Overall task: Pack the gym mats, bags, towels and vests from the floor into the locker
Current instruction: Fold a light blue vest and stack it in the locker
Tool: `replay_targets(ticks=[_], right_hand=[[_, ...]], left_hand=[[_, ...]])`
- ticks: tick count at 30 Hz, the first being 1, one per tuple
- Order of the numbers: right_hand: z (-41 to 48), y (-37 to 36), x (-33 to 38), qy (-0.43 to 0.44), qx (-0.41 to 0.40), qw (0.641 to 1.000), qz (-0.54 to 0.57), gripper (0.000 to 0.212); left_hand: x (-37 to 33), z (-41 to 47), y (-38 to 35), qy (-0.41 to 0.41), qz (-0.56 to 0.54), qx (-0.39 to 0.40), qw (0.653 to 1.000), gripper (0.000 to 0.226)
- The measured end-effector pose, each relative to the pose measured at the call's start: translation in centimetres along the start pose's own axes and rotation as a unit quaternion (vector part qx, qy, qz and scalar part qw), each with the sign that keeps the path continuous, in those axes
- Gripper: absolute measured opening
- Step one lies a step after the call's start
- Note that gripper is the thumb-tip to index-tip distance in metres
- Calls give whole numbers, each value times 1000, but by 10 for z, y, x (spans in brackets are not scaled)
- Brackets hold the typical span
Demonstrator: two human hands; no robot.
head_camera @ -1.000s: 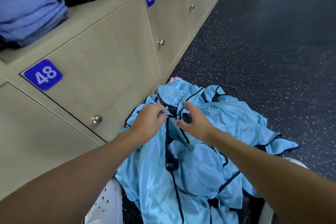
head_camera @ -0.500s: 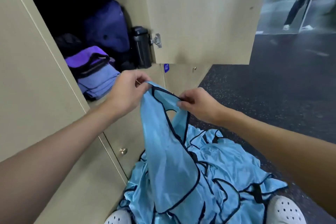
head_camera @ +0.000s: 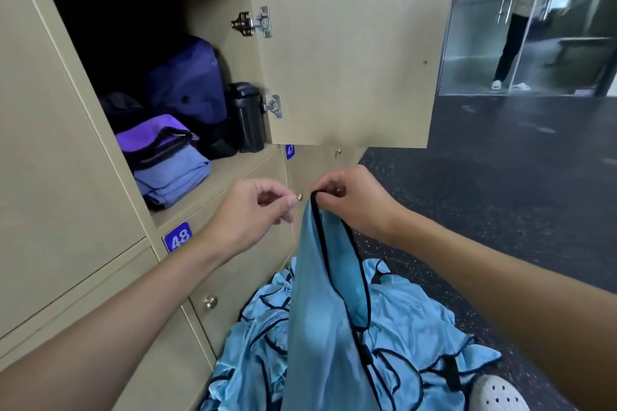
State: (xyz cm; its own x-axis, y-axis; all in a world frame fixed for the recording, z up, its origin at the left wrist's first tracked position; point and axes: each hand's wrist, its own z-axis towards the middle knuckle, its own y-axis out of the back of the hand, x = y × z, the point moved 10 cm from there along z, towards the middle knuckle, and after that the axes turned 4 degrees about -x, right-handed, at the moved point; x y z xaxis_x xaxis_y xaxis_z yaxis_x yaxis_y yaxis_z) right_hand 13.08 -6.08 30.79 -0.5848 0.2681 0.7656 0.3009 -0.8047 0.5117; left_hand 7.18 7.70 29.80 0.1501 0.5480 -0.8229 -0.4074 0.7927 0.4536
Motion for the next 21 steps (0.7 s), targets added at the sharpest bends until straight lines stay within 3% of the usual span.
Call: replay_targets(ticks=[2, 5, 8, 12, 16, 19, 21], right_hand=[[3, 5, -8, -15, -10, 1000, 7, 11], [6, 12, -10, -20, -21, 999, 16, 8], [8, 16, -11, -16, -30, 999, 27, 8], [8, 17, -18, -30, -22, 998, 54, 6], [1, 11, -33, -64, 49, 996, 33, 9], [-1, 8, -37, -61, 60, 996, -18, 10], [-1, 8, -37, -68, 54, 996, 24, 10]], left_hand=[[5, 4, -5, 9, -4, 13, 1000, 8], [10, 2, -31, 29, -31, 87, 995, 29], [5, 1, -45, 9, -24, 106, 994, 16], [2, 12, -31, 6, -53, 25, 998, 13], [8, 24, 1, 16, -93, -94, 991, 12], [9, 30, 14, 14, -111, -122, 986, 12], [6, 30, 16, 10, -123, -123, 985, 14]])
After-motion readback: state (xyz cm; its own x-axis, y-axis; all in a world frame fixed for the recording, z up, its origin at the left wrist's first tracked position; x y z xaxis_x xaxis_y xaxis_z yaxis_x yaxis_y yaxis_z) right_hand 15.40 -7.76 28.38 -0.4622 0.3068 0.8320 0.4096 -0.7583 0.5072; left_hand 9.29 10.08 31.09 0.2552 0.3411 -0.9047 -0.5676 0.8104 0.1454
